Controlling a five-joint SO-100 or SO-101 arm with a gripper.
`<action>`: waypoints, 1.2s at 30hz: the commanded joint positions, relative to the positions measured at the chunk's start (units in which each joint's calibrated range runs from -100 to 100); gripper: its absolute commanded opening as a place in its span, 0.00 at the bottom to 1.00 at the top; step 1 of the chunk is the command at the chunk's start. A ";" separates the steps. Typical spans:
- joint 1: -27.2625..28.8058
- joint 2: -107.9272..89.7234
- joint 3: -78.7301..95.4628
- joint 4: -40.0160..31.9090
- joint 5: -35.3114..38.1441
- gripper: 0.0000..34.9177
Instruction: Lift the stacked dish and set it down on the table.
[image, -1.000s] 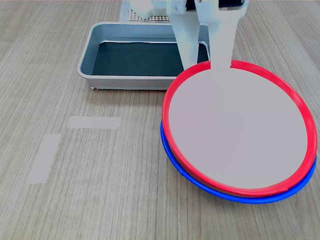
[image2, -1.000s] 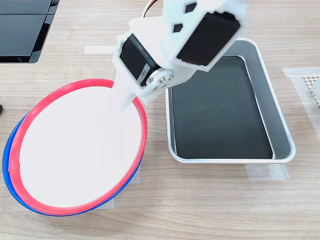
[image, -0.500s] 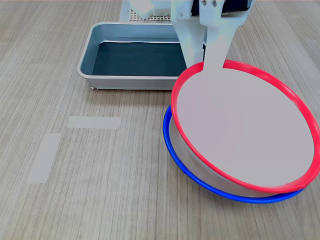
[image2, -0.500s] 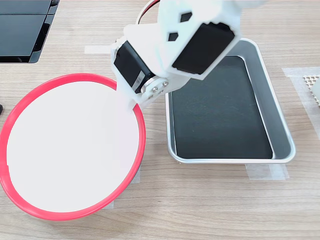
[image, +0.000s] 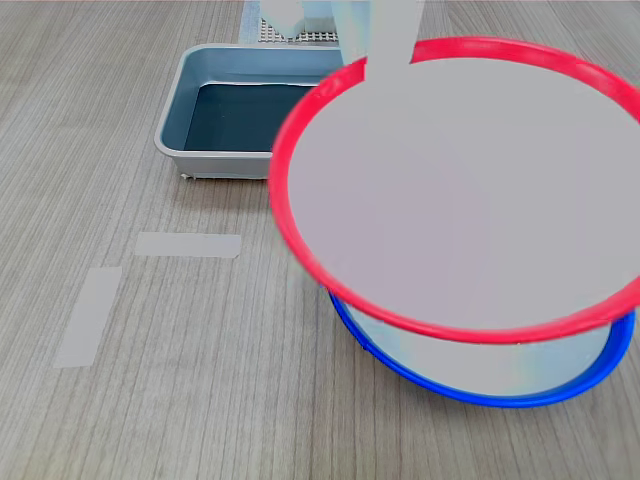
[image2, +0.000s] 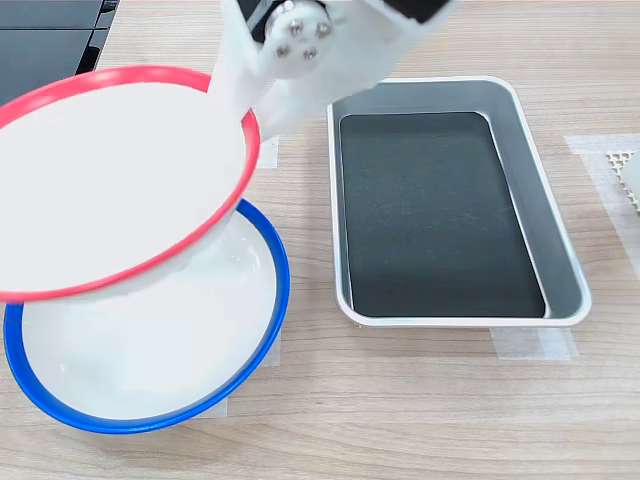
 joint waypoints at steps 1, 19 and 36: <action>6.19 -5.08 0.84 -2.22 -0.44 0.00; 21.15 1.74 14.77 -18.89 4.93 0.00; 23.60 6.69 17.04 -21.04 6.98 0.00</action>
